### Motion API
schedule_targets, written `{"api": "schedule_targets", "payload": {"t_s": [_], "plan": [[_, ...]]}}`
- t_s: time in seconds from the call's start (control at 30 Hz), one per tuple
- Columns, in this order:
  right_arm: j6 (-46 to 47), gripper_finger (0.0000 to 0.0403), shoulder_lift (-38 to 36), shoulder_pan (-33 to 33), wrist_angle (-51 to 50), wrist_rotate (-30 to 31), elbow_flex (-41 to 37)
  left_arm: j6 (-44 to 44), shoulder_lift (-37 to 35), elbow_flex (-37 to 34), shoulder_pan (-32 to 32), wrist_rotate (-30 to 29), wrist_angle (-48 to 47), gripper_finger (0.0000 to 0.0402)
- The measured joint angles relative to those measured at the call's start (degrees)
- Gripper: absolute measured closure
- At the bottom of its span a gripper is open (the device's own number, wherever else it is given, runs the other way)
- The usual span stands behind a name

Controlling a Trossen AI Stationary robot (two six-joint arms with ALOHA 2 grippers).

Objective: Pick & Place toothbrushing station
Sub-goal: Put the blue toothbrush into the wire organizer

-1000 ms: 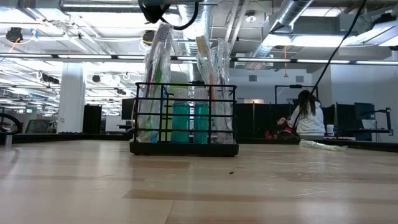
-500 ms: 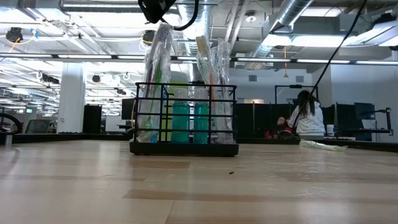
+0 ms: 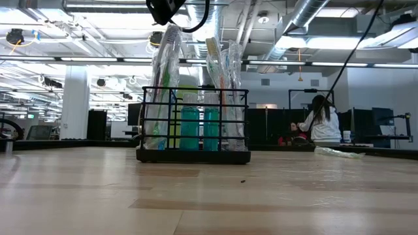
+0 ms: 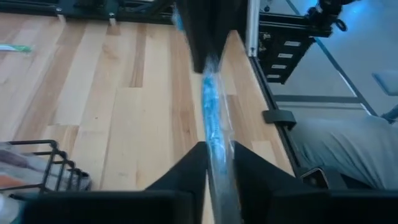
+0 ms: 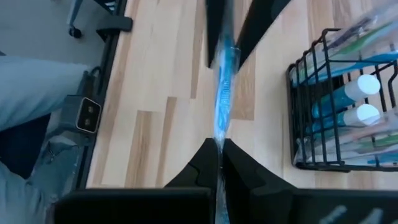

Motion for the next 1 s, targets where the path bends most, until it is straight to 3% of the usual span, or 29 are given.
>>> {"api": "schedule_targets", "payload": {"t_s": [0.13,0.6,0.87,1.0], "plan": [[0.22,0.0402,0.72,-0.35,0.13,-0.02,0.1,-0.02,-0.04,0.0,0.0,0.23,-0.42,0.0383],[-0.44,0.0397,0.79,-0.17,-0.41,0.0,0.53,0.02,0.0,-0.04,-0.18,-1.24,-0.49,0.0383],[-3.1,0.0341,0.81,1.23,-1.82,1.55,5.51,-0.05,-0.04,0.02,-0.21,-2.17,-0.02,0.0383],[-3.45,0.0315,0.74,2.18,-4.42,1.55,8.55,-0.02,-0.04,0.02,-0.91,-7.05,-0.1,0.0383]]}}
